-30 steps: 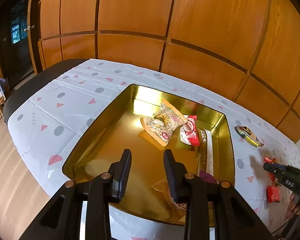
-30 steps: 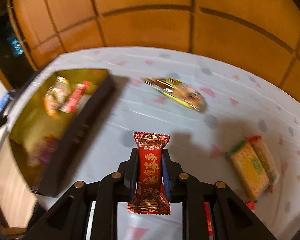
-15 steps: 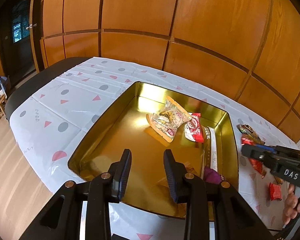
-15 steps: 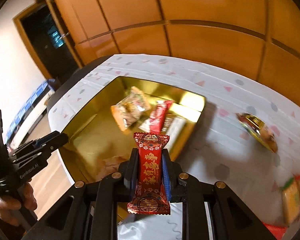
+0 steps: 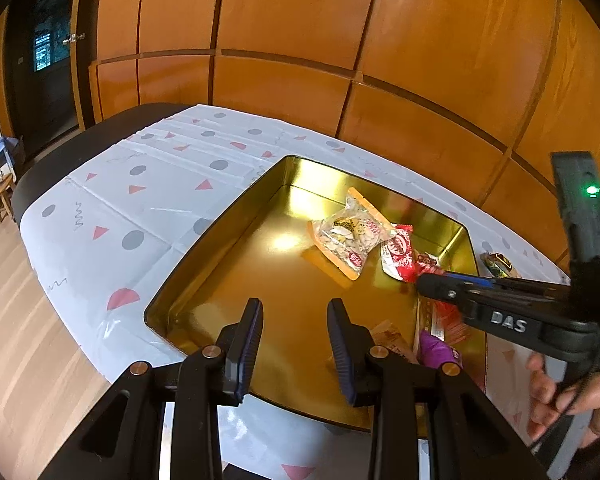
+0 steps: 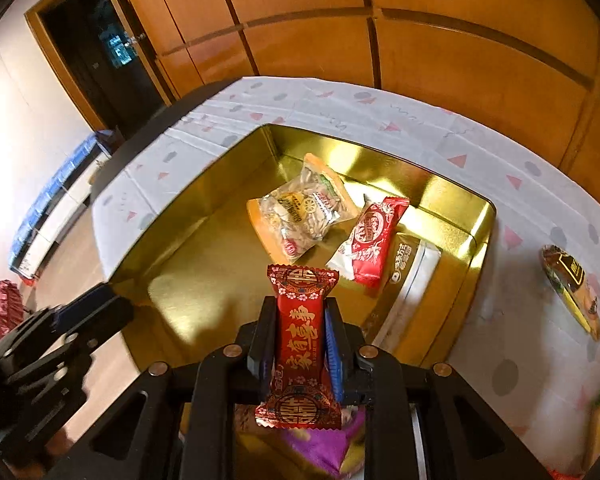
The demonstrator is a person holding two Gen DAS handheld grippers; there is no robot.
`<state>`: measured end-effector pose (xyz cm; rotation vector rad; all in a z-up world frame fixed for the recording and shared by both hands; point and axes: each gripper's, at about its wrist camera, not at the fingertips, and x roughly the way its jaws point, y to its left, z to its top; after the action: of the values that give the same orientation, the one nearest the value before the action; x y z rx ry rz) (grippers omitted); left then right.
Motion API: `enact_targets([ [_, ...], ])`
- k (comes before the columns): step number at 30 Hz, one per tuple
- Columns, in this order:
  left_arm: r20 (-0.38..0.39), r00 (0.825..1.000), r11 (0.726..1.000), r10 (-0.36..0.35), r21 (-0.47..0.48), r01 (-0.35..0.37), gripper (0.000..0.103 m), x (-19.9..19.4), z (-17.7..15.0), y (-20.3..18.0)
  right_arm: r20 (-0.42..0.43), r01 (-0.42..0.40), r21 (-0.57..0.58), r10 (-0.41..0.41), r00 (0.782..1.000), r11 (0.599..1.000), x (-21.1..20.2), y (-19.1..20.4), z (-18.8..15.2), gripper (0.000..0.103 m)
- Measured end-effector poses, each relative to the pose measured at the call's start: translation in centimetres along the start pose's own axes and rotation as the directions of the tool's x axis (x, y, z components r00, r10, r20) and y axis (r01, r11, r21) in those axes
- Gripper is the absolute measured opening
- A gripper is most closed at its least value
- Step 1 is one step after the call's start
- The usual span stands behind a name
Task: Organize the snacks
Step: 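Carry the red-and-gold candy bar into the tin and release it with the right gripper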
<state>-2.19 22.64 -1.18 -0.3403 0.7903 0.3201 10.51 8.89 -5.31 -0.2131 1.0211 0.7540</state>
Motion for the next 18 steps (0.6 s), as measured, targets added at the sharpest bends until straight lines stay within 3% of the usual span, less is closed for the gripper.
enact_targets([
  [2,-0.002,1.000,1.000,0.000,-0.001,0.000,0.033,0.1,0.0,0.0,-0.021,0.013,0.023,-0.013,1.000,1.000,0.6,-0.4,-0.1,0.042],
  [7,-0.002,1.000,1.000,-0.005,0.003,0.005,0.033,0.1,-0.1,-0.2,-0.009,0.031,0.004,-0.030,0.999,1.000,0.2,-0.5,-1.2,0.042],
  [18,0.018,1.000,0.999,-0.013,0.053,0.012,0.033,-0.7,-0.3,-1.6,0.106,0.090,-0.026,-0.087,0.991,0.996,-4.1,0.1,-3.3,0.044],
])
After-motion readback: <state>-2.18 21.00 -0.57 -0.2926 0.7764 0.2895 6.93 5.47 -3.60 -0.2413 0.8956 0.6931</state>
